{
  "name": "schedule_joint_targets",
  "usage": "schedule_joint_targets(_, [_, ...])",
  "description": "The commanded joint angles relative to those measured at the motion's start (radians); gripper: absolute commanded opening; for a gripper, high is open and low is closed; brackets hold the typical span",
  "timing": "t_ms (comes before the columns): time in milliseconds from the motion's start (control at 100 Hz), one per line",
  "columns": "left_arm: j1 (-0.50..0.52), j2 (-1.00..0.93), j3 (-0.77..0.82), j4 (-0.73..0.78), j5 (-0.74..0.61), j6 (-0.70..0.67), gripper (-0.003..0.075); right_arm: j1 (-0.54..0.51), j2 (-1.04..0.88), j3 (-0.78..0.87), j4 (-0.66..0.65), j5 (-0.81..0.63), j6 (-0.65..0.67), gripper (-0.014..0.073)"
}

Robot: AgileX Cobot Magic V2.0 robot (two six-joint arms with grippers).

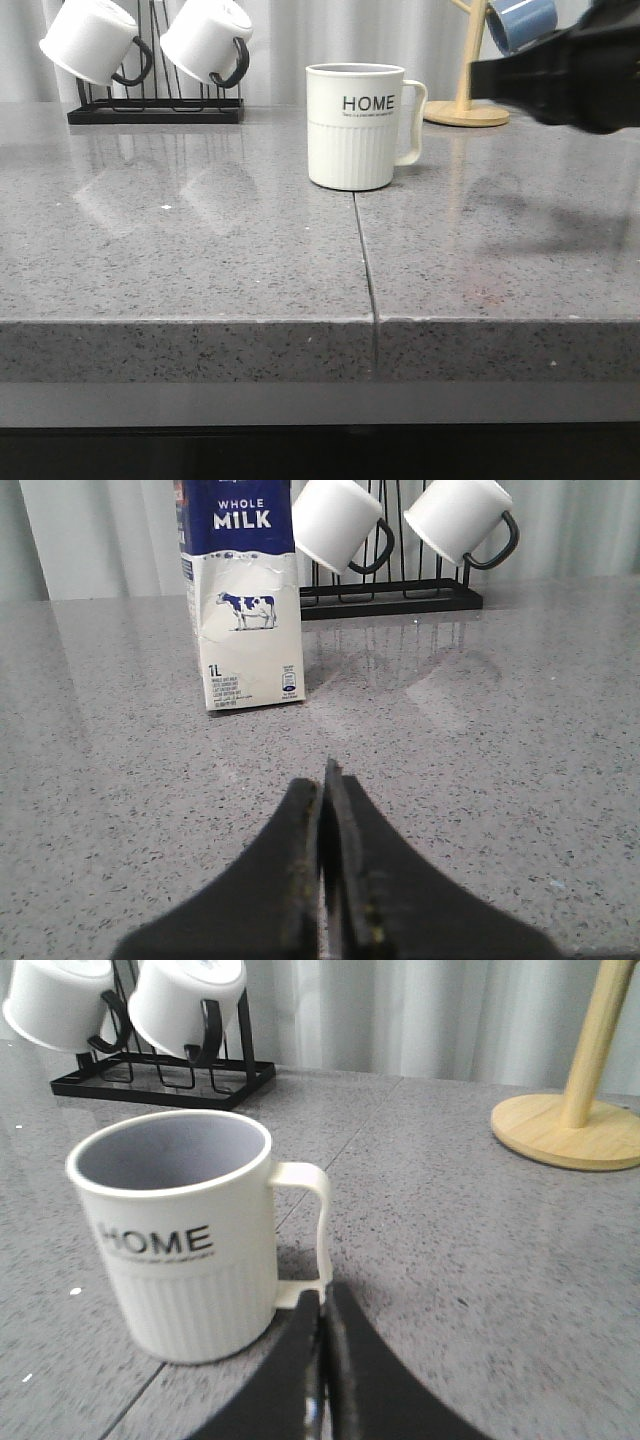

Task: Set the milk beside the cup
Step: 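Carry the HOME mug with the right gripper and set it down, then open the right gripper and withdraw it from the mug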

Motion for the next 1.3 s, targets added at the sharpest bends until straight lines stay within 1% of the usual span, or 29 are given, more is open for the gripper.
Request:
schedule_joint_targets(0, [-0.007, -0.031, 0.045, 0.0, -0.08, -0.008, -0.0021, 0.0, -0.137, 0.038, -0.007, -0.012, -0.003, -0.0067])
schedule_joint_targets(120, [-0.007, -0.031, 0.045, 0.0, -0.08, -0.008, -0.002, 0.0, -0.288, 0.111, -0.007, 0.09, -0.003, -0.0066])
schedule_joint_targets(240, [-0.007, -0.031, 0.045, 0.0, -0.08, -0.008, -0.002, 0.0, -0.465, 0.156, -0.007, 0.256, -0.002, -0.0066])
schedule_joint_targets(370, [-0.007, -0.031, 0.045, 0.0, -0.081, -0.008, -0.0021, 0.0, -0.655, 0.162, -0.007, 0.479, -0.002, -0.0066])
schedule_joint_targets(510, [-0.007, -0.031, 0.045, 0.0, -0.081, -0.008, -0.002, 0.0, -0.854, 0.162, -0.007, 0.675, -0.002, -0.0066])
schedule_joint_targets(630, [-0.007, -0.031, 0.045, 0.0, -0.104, -0.008, -0.002, 0.0, -1.015, 0.162, -0.007, 0.826, -0.002, -0.0066])
schedule_joint_targets(700, [-0.007, -0.031, 0.045, 0.0, -0.129, -0.008, -0.002, 0.0, -1.089, 0.162, -0.007, 0.889, -0.002, -0.0066])
schedule_joint_targets(840, [-0.007, -0.031, 0.045, 0.0, -0.186, -0.008, -0.0021, 0.0, -1.174, 0.162, -0.007, 0.958, -0.003, -0.0066])
schedule_joint_targets(960, [-0.007, -0.031, 0.021, 0.0, -0.203, -0.008, -0.0021, 0.0, -1.183, 0.162, -0.007, 0.981, -0.003, -0.0066])
schedule_joint_targets(1140, [-0.007, -0.013, -0.113, 0.007, -0.105, -0.008, -0.0021, 0.0, -1.183, 0.162, -0.007, 0.983, -0.003, -0.0066])
schedule_joint_targets(1290, [-0.007, 0.084, -0.254, 0.03, -0.018, -0.008, -0.0021, 0.0, -1.183, 0.162, -0.007, 0.983, -0.003, -0.0066])
